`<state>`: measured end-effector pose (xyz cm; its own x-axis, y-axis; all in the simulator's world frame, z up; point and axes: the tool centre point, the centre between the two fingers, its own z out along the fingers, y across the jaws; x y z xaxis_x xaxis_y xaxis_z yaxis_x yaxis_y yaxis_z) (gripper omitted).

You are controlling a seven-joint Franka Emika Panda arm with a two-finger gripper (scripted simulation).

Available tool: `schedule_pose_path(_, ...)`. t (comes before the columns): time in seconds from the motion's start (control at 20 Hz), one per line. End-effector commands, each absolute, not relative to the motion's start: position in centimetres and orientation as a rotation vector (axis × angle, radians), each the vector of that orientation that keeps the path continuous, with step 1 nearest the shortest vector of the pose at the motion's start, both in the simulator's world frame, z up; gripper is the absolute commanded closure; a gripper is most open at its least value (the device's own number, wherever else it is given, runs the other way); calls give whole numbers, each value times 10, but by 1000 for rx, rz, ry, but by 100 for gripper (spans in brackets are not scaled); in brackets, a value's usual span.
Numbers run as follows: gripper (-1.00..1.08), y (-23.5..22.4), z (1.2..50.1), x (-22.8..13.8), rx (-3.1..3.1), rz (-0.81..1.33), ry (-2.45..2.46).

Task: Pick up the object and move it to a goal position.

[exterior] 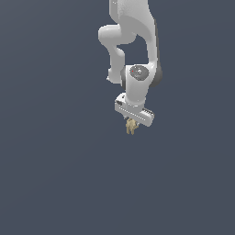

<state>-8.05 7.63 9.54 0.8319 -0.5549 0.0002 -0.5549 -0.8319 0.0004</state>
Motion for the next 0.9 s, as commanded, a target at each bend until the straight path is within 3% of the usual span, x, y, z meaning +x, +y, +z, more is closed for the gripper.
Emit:
schedule_pose_path(0.0, 108, 95, 104, -92, 3007, 1, -909)
schedule_pose_path(0.45, 108, 155, 131, -128, 3007, 1, -908)
schedule_pose_path(0.85, 108, 173, 139, -136, 3007, 0, -908)
